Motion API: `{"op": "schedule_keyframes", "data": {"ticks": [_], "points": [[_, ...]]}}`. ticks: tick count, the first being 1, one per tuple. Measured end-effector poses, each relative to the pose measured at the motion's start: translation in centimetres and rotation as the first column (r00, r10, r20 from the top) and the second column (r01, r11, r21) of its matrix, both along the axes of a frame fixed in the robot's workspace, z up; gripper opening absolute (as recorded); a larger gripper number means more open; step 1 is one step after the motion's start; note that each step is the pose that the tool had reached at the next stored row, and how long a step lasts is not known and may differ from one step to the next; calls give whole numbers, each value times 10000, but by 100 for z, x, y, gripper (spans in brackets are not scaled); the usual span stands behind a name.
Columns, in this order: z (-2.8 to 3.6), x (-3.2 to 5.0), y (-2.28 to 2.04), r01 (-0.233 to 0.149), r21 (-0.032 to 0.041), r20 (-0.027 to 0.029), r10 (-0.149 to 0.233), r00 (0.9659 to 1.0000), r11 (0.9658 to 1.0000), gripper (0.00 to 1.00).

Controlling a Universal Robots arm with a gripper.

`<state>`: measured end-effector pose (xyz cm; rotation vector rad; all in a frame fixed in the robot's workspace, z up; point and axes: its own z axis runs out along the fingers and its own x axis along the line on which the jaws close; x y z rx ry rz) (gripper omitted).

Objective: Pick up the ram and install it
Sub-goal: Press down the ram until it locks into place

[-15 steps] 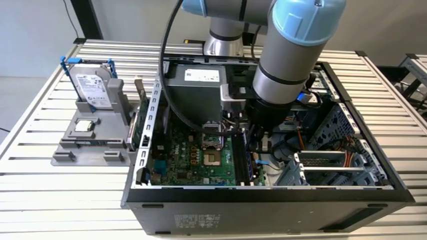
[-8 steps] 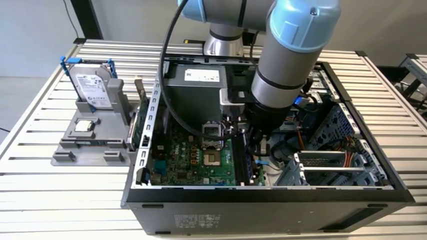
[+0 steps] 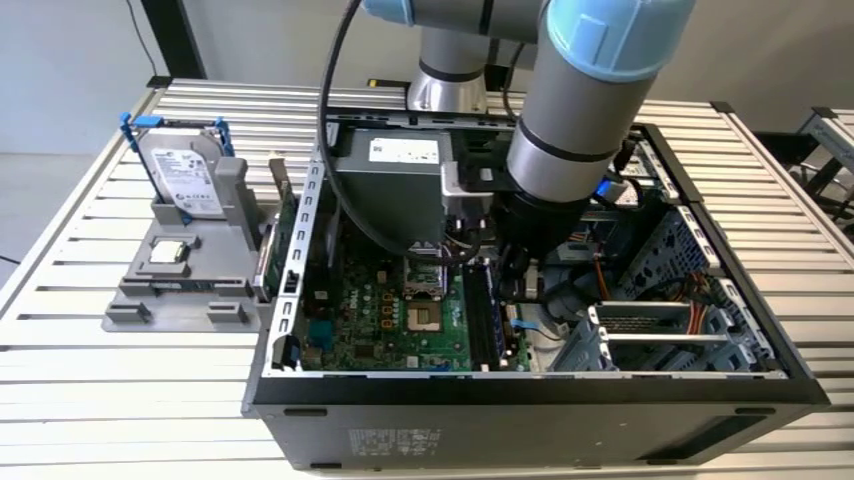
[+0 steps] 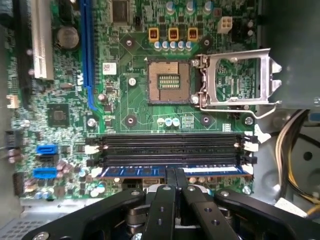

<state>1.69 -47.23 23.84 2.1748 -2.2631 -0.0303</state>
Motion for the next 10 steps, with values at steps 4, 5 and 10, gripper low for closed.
{"op": "schedule_keyframes", "data": {"ticks": [4,5,10], "points": [[188,0,0,0,-2,-1,0,10000,10000,0],[232,0,0,1,0,0,-1,10000,10000,0],[458,0,0,0,0,0,0,10000,10000,0]]}}
